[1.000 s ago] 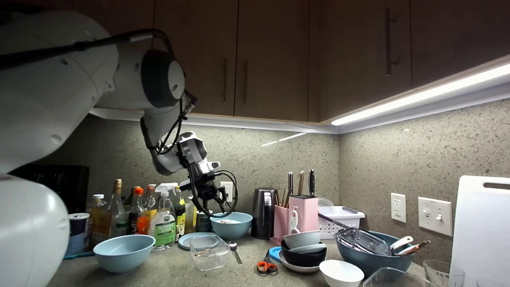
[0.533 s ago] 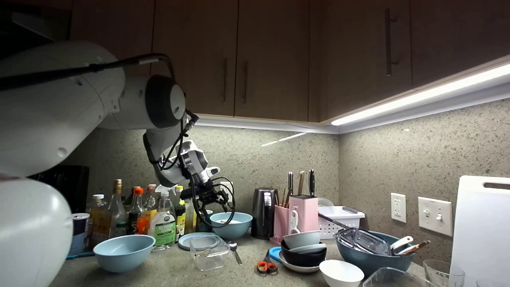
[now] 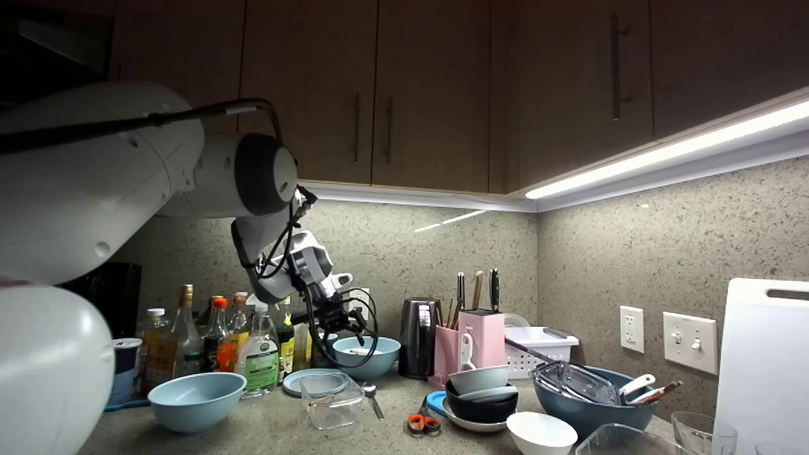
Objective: Pick the chopstick in the blue bowl and put in on the counter
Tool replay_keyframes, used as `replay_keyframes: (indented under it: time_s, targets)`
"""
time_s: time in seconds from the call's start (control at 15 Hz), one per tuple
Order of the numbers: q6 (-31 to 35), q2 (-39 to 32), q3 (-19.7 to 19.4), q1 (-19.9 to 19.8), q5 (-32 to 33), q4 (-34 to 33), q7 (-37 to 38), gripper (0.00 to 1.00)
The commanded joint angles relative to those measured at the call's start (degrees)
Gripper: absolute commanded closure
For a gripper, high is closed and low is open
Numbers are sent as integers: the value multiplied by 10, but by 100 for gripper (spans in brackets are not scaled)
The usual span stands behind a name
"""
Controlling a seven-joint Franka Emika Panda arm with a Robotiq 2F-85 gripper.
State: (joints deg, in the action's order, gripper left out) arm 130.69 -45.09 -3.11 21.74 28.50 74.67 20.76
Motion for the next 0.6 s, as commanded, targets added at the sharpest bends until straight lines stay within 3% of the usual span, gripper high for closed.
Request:
replay_keyframes:
  time_s: [0.0, 0.07, 0.13, 0.53]
  targets:
    - [-73, -36, 17, -13, -26, -58, -126, 0]
    - [-89, -41, 10, -8, -16, -66, -138, 0]
    - [-59, -28, 3, -1, -15, -38, -90, 0]
    - [-70, -50, 3, -2, -13, -66, -117, 0]
